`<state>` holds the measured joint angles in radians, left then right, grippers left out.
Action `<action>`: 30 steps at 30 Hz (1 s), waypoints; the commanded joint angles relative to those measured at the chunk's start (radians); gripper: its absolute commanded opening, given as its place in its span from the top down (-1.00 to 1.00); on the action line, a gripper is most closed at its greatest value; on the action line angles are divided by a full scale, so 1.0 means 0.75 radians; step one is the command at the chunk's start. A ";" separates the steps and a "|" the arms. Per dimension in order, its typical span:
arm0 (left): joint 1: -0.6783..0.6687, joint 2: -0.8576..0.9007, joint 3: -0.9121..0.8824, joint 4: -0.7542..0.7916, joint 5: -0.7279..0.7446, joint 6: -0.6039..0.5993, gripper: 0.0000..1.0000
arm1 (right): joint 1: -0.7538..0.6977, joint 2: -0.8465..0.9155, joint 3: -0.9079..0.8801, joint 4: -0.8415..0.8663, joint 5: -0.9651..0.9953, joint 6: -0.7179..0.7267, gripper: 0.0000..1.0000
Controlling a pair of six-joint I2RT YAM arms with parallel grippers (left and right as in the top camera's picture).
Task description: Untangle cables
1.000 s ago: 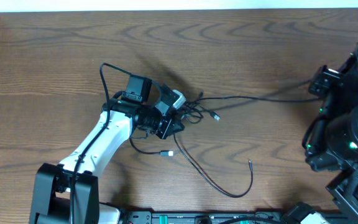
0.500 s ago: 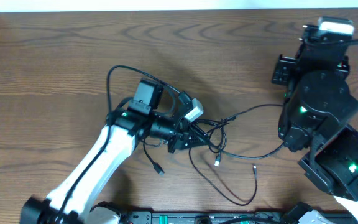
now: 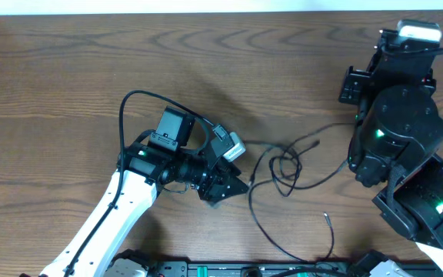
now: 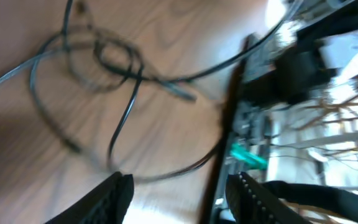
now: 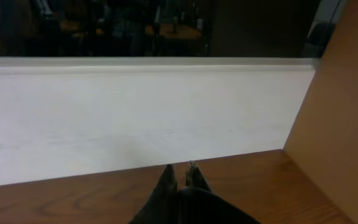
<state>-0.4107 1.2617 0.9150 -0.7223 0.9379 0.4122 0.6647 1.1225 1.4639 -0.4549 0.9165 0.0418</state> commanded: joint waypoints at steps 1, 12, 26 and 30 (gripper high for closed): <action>-0.001 -0.002 -0.008 0.007 -0.201 0.008 -0.06 | -0.006 -0.016 0.019 -0.001 -0.100 0.009 0.98; -0.001 0.105 -0.022 0.175 -0.338 0.022 -0.20 | -0.007 -0.058 0.019 0.224 -0.678 0.002 0.98; -0.017 0.472 -0.022 0.358 -0.242 0.102 0.01 | -0.007 -0.139 0.019 0.241 -0.677 -0.053 0.98; -0.089 0.516 -0.022 0.408 -0.240 0.103 0.01 | -0.007 -0.139 0.019 0.234 -0.677 -0.053 0.98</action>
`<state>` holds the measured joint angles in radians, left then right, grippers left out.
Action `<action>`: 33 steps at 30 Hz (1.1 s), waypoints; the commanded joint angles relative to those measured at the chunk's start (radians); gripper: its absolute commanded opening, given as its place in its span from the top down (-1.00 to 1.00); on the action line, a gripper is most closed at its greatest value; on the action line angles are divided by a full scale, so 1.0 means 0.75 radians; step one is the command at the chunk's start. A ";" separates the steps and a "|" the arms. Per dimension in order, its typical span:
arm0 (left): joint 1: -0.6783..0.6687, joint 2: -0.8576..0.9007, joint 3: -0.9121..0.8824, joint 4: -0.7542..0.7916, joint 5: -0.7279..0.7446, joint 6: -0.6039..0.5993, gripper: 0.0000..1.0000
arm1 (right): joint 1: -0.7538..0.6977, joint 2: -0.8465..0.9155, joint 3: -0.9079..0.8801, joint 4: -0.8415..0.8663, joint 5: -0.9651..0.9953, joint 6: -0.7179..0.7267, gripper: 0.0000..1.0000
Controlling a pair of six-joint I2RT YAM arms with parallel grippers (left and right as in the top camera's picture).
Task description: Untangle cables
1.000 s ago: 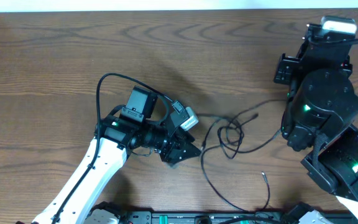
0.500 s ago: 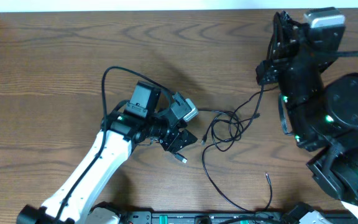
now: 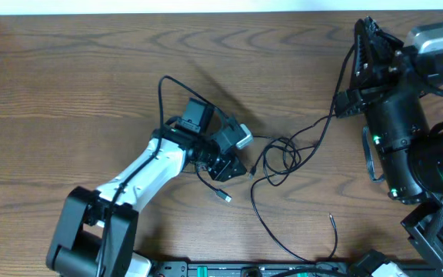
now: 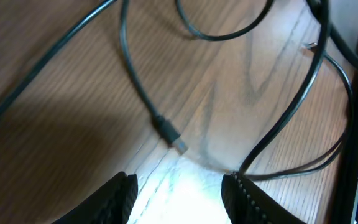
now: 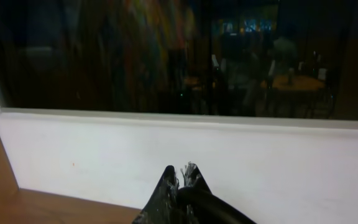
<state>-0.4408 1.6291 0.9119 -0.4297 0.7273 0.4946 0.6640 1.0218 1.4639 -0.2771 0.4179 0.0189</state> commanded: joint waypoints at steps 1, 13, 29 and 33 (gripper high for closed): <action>-0.078 0.040 -0.018 0.038 0.041 -0.007 0.01 | -0.006 -0.005 0.019 -0.004 -0.012 -0.022 0.98; -0.356 0.065 -0.018 0.173 -0.055 -0.006 -0.14 | -0.006 -0.005 0.019 -0.024 -0.008 -0.023 0.98; -0.423 0.068 -0.019 0.190 -0.088 -0.007 -0.10 | -0.006 -0.005 0.019 -0.043 -0.008 -0.022 0.98; -0.423 0.090 -0.019 0.219 -0.088 -0.007 -0.03 | -0.006 -0.007 0.019 -0.050 -0.008 -0.022 0.98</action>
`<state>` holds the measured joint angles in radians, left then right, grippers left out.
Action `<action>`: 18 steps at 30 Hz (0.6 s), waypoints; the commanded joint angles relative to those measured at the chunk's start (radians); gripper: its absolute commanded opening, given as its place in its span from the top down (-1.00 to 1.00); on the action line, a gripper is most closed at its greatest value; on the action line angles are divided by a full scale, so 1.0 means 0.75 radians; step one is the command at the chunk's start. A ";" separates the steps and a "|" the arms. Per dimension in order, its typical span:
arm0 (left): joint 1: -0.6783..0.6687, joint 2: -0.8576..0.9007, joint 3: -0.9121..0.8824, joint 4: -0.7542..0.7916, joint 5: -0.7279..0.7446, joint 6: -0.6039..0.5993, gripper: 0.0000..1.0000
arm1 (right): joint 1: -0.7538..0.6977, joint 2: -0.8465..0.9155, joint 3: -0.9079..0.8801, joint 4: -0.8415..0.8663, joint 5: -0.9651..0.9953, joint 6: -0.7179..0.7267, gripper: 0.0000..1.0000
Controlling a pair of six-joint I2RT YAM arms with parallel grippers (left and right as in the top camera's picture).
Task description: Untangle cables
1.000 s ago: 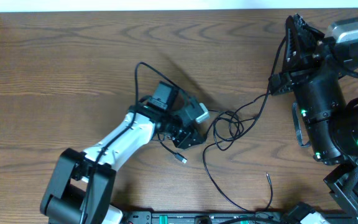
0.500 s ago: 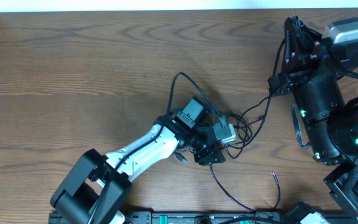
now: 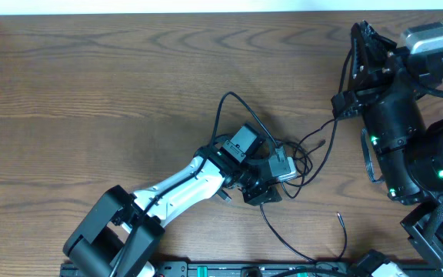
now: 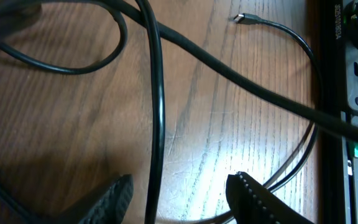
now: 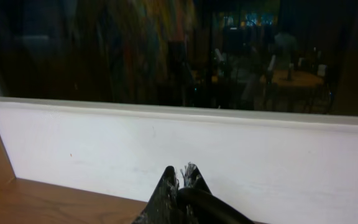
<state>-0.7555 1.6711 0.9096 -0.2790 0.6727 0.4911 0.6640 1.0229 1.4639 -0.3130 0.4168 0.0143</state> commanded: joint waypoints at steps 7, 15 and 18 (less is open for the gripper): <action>-0.003 0.144 -0.016 0.073 -0.015 -0.003 0.82 | -0.006 -0.024 0.019 -0.027 -0.006 -0.016 0.98; 0.006 0.145 -0.015 0.070 -0.016 -0.008 0.85 | -0.006 -0.029 0.019 -0.032 0.005 -0.017 0.98; 0.026 0.132 -0.015 0.038 -0.016 -0.028 0.85 | -0.006 -0.029 0.019 -0.031 0.101 -0.025 0.98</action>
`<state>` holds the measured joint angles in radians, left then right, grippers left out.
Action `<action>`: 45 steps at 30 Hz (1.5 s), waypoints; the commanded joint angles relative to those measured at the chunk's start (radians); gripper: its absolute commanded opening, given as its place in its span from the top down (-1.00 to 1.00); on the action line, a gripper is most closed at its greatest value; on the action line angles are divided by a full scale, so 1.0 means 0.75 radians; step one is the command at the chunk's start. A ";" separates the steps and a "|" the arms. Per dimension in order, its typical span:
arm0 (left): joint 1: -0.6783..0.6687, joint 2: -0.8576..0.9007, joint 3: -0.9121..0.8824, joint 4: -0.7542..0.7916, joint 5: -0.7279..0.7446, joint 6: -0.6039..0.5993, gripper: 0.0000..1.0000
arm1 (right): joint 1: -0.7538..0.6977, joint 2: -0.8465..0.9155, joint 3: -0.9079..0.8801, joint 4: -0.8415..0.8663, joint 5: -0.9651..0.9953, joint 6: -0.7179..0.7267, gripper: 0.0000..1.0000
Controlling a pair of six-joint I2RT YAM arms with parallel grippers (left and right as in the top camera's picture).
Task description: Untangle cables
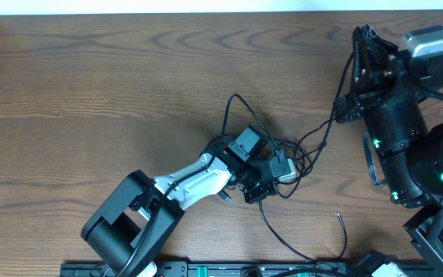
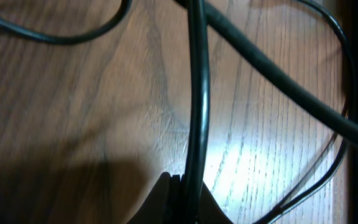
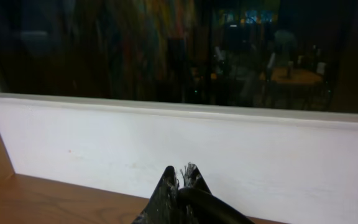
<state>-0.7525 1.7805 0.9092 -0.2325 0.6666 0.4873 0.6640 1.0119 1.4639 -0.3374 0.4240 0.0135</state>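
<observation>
Thin black cables lie in a tangle point(image 1: 291, 159) on the wooden table point(image 1: 91, 92), right of the middle. My left gripper point(image 1: 270, 183) sits at the tangle's left side. In the left wrist view that gripper point(image 2: 183, 182) is shut on one black cable point(image 2: 197, 93), and a thicker strand point(image 2: 278, 81) crosses behind it. My right gripper point(image 1: 360, 35) is at the far right and faces the wall. It point(image 3: 180, 170) is shut on a cable end. From that hold a strand point(image 1: 325, 131) runs down to the tangle.
One loose cable end point(image 1: 338, 218) lies at the front right, and a small plug point(image 1: 223, 195) sits beside the left arm. A black rail point(image 1: 283, 271) runs along the table's front edge. The white wall point(image 3: 229, 143) stands just past the right gripper.
My left gripper was open with a black cable between its fingers; now it is shut on that cable. The right gripper has not moved.
At first my left gripper was open to the left of the tangle, with the right one shut on a cable end near the wall. Then the left was nearer, over a small plug. Later it stood open astride a strand in the tangle, and now it grips it.
</observation>
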 commanded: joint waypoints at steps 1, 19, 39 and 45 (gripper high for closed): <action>0.033 -0.021 -0.015 -0.047 -0.008 -0.023 0.85 | -0.006 -0.015 0.019 0.002 0.173 -0.022 0.98; 0.563 -0.403 -0.015 -0.317 0.003 -0.075 0.85 | -0.133 -0.007 0.019 -0.078 0.862 -0.009 0.98; 1.128 -1.111 -0.015 -0.416 -0.009 -0.314 0.85 | -0.173 -0.005 0.019 -0.148 0.862 0.001 0.98; 1.397 -1.270 -0.015 -0.412 -0.044 -0.477 0.85 | -0.313 0.013 0.019 -0.237 0.863 0.051 0.98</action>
<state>0.2127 0.8726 0.9062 -0.5446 0.6659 0.2192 0.4866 1.0149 1.4639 -0.4904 1.0523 0.0158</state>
